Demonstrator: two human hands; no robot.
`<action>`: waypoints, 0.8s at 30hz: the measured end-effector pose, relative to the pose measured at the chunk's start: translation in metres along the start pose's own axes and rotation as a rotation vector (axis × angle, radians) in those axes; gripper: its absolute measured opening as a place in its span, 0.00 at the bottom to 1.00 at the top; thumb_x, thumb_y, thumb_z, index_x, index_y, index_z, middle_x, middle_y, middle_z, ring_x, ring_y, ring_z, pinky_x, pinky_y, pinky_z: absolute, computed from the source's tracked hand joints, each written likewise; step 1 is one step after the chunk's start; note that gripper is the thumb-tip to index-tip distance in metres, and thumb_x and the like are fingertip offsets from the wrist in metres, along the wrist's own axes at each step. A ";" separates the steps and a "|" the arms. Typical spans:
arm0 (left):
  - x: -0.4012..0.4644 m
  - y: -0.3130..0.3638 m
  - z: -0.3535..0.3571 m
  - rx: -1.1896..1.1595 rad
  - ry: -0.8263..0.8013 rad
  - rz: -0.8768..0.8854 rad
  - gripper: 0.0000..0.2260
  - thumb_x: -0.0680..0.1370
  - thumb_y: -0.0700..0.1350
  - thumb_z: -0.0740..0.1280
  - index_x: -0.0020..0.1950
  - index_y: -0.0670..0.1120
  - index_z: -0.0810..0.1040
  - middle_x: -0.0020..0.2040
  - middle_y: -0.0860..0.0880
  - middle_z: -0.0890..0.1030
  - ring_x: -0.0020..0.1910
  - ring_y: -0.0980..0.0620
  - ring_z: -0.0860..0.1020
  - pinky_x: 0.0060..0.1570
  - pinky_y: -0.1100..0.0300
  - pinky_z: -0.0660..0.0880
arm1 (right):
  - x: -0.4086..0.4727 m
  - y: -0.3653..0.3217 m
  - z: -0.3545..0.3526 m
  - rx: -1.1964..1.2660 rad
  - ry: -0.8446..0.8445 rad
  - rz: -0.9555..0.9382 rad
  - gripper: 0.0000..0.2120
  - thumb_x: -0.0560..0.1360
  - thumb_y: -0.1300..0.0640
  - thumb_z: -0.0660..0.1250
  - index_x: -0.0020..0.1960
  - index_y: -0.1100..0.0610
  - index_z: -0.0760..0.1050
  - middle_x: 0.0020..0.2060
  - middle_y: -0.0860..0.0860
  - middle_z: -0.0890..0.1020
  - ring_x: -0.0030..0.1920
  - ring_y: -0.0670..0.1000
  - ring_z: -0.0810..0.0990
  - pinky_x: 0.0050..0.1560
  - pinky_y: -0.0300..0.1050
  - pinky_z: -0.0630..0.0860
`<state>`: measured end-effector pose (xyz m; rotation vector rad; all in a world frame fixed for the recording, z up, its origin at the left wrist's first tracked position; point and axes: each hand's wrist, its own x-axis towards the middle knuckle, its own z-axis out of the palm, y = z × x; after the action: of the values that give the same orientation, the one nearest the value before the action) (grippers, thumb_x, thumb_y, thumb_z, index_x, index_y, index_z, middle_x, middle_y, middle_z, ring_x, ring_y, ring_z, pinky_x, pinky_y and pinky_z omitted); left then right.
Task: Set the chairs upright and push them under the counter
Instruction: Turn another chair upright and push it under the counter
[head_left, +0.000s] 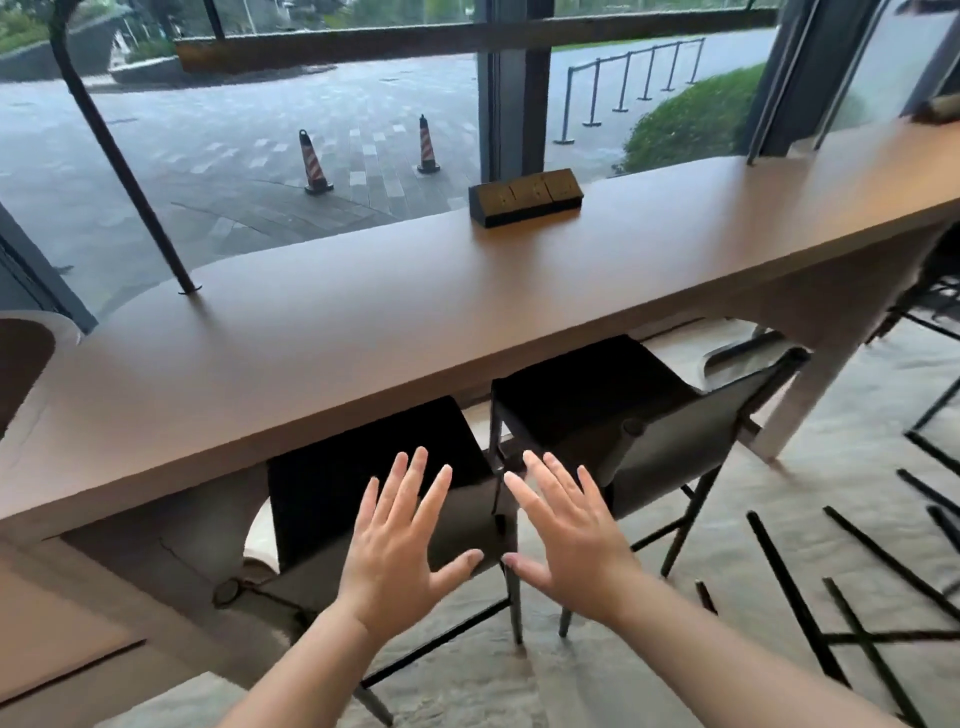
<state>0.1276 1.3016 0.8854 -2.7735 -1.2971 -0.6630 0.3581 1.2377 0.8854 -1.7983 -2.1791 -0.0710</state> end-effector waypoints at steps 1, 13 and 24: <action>0.000 0.012 0.003 -0.052 0.004 0.016 0.40 0.75 0.72 0.57 0.80 0.51 0.53 0.81 0.45 0.54 0.79 0.45 0.51 0.75 0.44 0.49 | -0.018 0.003 -0.006 0.026 0.023 0.040 0.39 0.73 0.35 0.61 0.77 0.49 0.52 0.78 0.54 0.56 0.78 0.54 0.49 0.74 0.60 0.51; -0.018 0.242 -0.009 -0.654 -0.048 0.230 0.38 0.70 0.64 0.70 0.76 0.63 0.58 0.75 0.57 0.64 0.74 0.64 0.60 0.70 0.62 0.61 | -0.263 0.057 -0.125 0.382 0.379 0.538 0.37 0.72 0.42 0.71 0.73 0.57 0.63 0.73 0.52 0.65 0.73 0.44 0.57 0.73 0.40 0.55; -0.081 0.526 -0.047 -1.047 -0.195 0.508 0.34 0.74 0.66 0.67 0.76 0.55 0.63 0.73 0.59 0.69 0.71 0.54 0.70 0.68 0.52 0.68 | -0.566 0.066 -0.273 0.442 0.673 0.719 0.32 0.75 0.42 0.67 0.74 0.46 0.59 0.71 0.37 0.63 0.72 0.37 0.59 0.67 0.28 0.56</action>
<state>0.4509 0.8874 0.9854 -3.7856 -0.1246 -1.3167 0.5694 0.6503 0.9811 -1.8193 -0.9430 -0.0209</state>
